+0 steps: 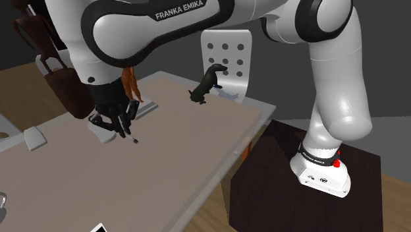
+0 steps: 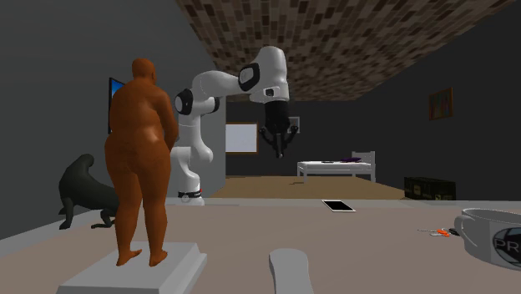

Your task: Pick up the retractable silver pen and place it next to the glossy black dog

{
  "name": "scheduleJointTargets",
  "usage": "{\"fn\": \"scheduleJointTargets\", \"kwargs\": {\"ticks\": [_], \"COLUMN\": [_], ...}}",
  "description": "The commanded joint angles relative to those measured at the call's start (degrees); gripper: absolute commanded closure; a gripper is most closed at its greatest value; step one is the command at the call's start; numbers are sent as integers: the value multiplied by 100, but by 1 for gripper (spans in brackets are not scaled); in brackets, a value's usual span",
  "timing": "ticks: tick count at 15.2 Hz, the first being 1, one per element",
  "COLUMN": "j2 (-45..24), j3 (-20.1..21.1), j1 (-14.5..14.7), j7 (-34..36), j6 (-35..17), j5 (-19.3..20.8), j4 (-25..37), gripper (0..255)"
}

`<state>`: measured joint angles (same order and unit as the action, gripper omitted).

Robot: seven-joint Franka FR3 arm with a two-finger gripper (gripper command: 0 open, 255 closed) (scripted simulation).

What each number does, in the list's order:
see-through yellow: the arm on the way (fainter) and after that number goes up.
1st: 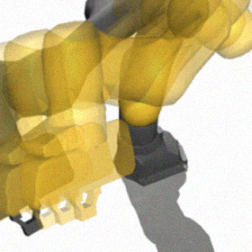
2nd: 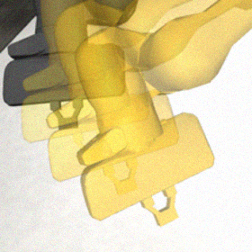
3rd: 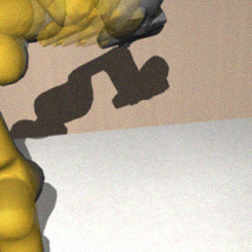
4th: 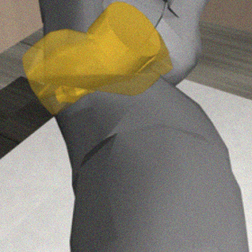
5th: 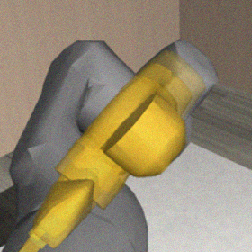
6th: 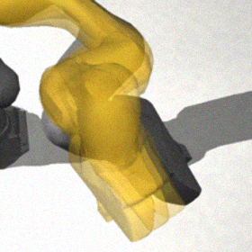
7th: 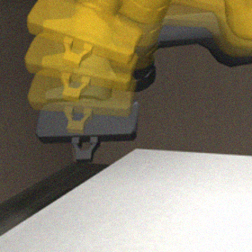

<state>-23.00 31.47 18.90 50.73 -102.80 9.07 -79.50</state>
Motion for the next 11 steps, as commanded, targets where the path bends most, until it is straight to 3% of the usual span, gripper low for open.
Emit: {"fn": "scheduleJointTargets", "kwargs": {"ticks": [1,11], "j2": [-2,-178], "j3": [5,10], "j1": [19,210], "j7": [0,20], "j6": [153,1024], "j5": [-1,80], "j4": [154,1200], "gripper": [255,255]}}
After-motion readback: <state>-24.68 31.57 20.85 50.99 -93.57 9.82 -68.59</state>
